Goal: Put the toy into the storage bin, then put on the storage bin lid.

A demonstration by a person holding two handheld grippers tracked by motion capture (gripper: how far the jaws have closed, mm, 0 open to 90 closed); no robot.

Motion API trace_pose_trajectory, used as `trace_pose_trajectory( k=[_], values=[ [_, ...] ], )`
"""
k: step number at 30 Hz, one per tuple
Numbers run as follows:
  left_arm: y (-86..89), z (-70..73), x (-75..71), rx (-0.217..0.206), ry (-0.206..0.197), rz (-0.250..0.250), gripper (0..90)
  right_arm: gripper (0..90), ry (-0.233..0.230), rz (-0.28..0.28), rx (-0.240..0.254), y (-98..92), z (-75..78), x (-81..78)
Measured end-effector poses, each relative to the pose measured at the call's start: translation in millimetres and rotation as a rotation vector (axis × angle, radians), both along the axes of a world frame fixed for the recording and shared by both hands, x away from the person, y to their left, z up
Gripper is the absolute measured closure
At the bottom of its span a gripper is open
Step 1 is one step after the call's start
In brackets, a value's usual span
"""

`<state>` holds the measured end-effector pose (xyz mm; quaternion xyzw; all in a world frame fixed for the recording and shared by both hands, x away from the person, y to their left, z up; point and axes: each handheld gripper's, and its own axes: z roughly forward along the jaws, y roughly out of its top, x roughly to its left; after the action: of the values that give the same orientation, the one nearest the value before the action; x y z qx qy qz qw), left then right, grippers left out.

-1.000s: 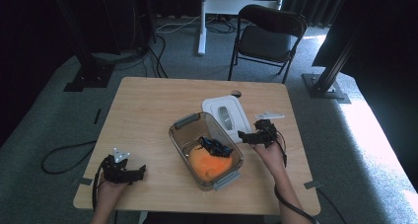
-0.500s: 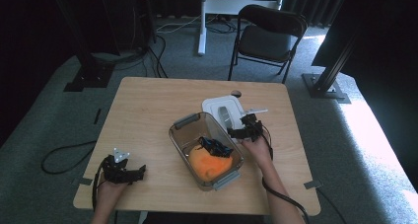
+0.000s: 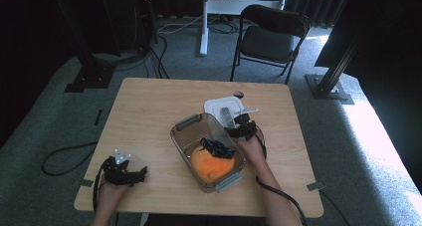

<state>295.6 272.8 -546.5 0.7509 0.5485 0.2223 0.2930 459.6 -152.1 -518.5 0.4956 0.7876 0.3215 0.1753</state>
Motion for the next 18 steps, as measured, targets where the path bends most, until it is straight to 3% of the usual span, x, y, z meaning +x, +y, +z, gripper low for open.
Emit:
trace_pose_trajectory(
  k=[12, 16, 18],
  values=[
    [0.0, 0.0, -0.2, -0.001, -0.001, 0.0, 0.9, 28.7, -0.002, -0.031, -0.021, 0.4, -7.4, 7.3],
    [0.0, 0.0, -0.2, -0.001, 0.0, 0.0, 0.9, 33.4, -0.013, -0.025, -0.029, 2.2, -7.7, 6.8],
    [0.0, 0.0, -0.2, 0.0, 0.0, 0.0, 0.9, 43.2, -0.031, -0.015, -0.023, 2.9, -8.0, 6.0]
  ],
)
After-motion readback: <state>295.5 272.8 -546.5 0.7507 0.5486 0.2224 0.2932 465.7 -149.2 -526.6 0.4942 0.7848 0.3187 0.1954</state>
